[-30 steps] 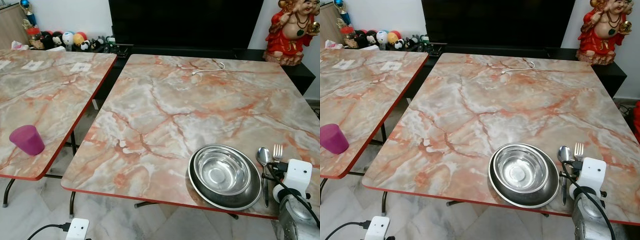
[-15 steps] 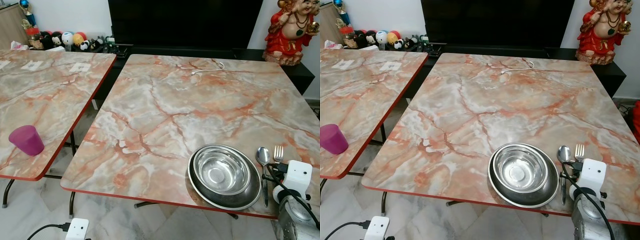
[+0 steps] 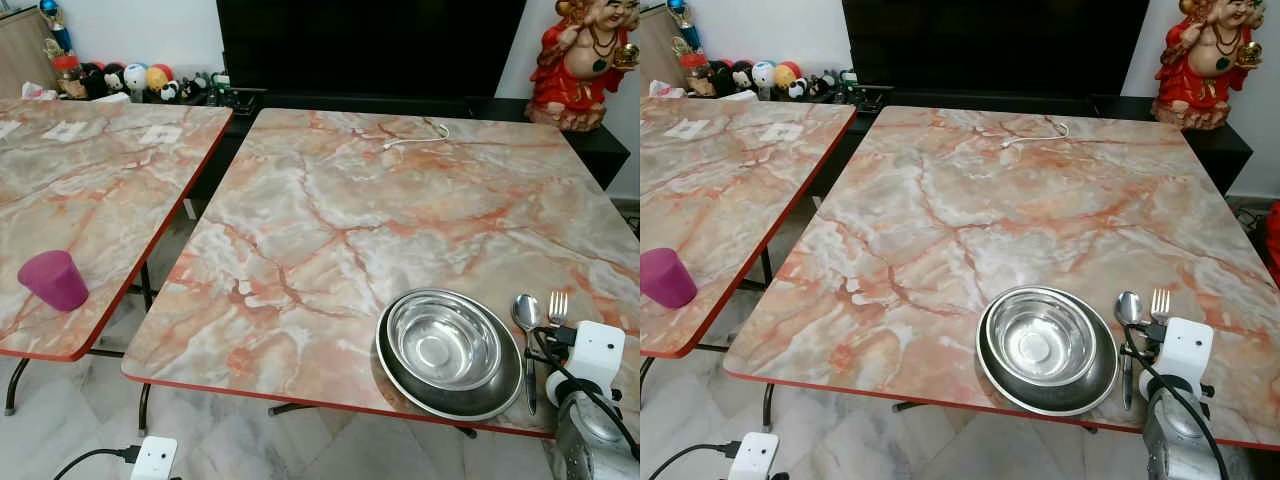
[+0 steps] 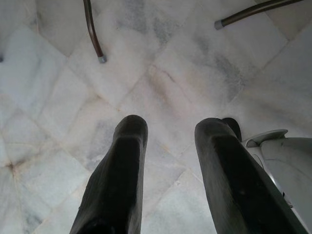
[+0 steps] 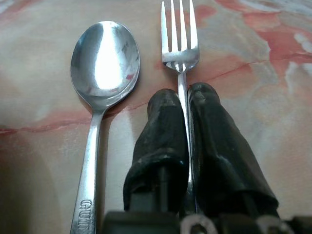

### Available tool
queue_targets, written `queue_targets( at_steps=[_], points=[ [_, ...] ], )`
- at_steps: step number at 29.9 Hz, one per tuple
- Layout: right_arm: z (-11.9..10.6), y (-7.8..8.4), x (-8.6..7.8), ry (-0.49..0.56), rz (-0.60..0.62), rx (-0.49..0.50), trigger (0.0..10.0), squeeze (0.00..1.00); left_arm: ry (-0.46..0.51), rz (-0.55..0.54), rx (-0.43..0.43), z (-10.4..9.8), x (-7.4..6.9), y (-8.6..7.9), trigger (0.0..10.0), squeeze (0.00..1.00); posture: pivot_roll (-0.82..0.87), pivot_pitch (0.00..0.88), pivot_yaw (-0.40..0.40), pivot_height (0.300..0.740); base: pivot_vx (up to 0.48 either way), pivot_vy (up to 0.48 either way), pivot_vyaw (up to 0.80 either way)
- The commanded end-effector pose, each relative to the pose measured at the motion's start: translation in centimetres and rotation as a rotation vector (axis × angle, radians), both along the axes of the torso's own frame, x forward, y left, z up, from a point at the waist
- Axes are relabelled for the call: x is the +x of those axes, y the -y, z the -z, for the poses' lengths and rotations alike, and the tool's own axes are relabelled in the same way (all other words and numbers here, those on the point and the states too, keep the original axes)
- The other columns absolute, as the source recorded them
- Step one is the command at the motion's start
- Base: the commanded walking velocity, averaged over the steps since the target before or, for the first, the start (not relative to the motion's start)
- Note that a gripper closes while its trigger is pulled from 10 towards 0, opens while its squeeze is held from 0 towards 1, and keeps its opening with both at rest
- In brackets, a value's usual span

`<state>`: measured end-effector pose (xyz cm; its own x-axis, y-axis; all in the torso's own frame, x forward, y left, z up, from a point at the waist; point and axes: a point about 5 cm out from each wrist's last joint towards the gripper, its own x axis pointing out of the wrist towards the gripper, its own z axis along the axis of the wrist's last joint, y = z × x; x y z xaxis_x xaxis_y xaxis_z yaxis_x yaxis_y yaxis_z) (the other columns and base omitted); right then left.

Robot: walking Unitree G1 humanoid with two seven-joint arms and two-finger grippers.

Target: Setting the table

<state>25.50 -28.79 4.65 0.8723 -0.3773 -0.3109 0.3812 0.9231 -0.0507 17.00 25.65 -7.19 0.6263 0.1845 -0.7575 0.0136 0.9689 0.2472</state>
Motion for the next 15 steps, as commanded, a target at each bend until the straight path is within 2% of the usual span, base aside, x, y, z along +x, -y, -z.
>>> queue_targets(
  at_steps=[1, 6, 7, 8, 9, 15],
  points=[
    [-0.13, 0.29, 0.12, 0.007, 0.009, 0.002, 10.0, 0.97, -0.036, -0.017, 0.011, 0.25, -0.86, -0.61, 10.0, 0.00, 0.12, 0.027, -0.001, 0.740, 0.000, 0.000, 0.00],
    [-0.15, 0.30, 0.13, 0.007, 0.011, -0.001, 10.0, 0.96, -0.034, -0.016, 0.011, 0.23, -0.85, -0.63, 10.0, 0.00, 0.12, 0.027, -0.001, 0.740, 0.000, 0.000, 0.00],
    [-0.16, 0.32, 0.13, 0.007, 0.012, -0.003, 10.0, 0.58, -0.034, -0.017, 0.010, 0.23, -0.84, -0.64, 10.0, 0.00, 0.12, 0.027, -0.001, 0.740, 0.000, 0.000, 0.00],
    [-0.17, 0.33, 0.13, 0.008, 0.013, -0.004, 10.0, 0.58, -0.033, -0.017, 0.010, 0.22, -0.83, -0.64, 10.0, 0.00, 0.12, 0.027, -0.001, 0.740, 0.000, 0.000, 0.00],
    [-0.23, 0.38, 0.15, 0.010, 0.015, -0.007, 10.0, 0.00, -0.033, -0.016, 0.010, 0.21, -0.82, -0.64, 10.0, 0.00, 0.12, 0.027, -0.001, 0.740, 0.000, 0.000, 0.00],
    [-0.60, 0.44, 0.28, 0.027, 0.019, -0.016, 10.0, 0.00, -0.029, -0.015, 0.009, 0.16, -0.68, -0.60, 10.0, 0.00, 0.12, 0.027, -0.001, 0.740, 0.000, 0.000, 0.00]
  ],
)
